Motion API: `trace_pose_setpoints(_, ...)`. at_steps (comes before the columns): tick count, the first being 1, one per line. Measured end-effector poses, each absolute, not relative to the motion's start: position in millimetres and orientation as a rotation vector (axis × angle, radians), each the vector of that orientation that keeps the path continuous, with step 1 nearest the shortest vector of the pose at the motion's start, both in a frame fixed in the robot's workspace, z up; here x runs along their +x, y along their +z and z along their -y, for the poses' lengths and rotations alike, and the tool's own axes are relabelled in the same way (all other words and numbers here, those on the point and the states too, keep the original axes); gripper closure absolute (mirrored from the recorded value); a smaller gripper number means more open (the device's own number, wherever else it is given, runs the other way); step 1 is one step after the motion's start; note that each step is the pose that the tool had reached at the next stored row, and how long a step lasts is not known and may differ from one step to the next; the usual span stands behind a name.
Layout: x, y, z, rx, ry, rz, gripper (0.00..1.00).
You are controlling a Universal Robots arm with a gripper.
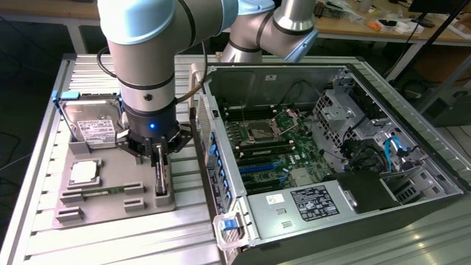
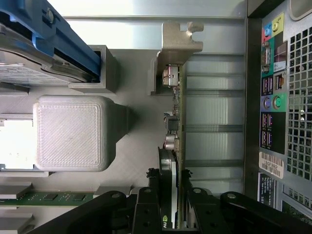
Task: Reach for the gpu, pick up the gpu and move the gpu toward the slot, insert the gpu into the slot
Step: 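Pick up the gpu and move the gpu toward the slot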
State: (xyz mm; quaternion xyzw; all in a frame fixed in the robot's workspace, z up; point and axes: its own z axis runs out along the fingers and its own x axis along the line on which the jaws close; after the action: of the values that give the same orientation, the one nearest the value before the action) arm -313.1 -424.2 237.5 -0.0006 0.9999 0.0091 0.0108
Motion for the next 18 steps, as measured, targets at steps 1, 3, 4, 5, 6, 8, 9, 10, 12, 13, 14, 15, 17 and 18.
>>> trace_pose_setpoints(1,-313,237,424,-0.002,0.028,-3.120,0.73)
trace_pose_setpoints(3,-313,238,424,-0.002,0.028,-3.120,0.73)
trace_pose_setpoints(4,-313,239,424,-0.002,0.028,-3.120,0.73)
trace_pose_setpoints(5,-313,240,424,-0.002,0.028,-3.120,0.73)
trace_pose_setpoints(6,-313,242,424,-0.002,0.028,-3.120,0.73)
trace_pose_setpoints(8,-313,244,424,-0.002,0.028,-3.120,0.73)
trace_pose_setpoints(9,-313,245,424,-0.002,0.028,-3.120,0.73)
trace_pose_setpoints(10,-313,247,424,-0.002,0.028,-3.120,0.73)
trace_pose_setpoints(12,-313,249,424,-0.002,0.028,-3.120,0.73)
trace_pose_setpoints(13,-313,251,424,-0.002,0.028,-3.120,0.73)
trace_pose_setpoints(14,-313,253,424,-0.002,0.028,-3.120,0.73)
trace_pose_setpoints(15,-313,255,424,-0.002,0.028,-3.120,0.73)
trace_pose_setpoints(17,-313,260,424,-0.002,0.028,-3.120,0.73)
trace_pose_setpoints(18,-313,262,424,-0.002,0.028,-3.120,0.73)
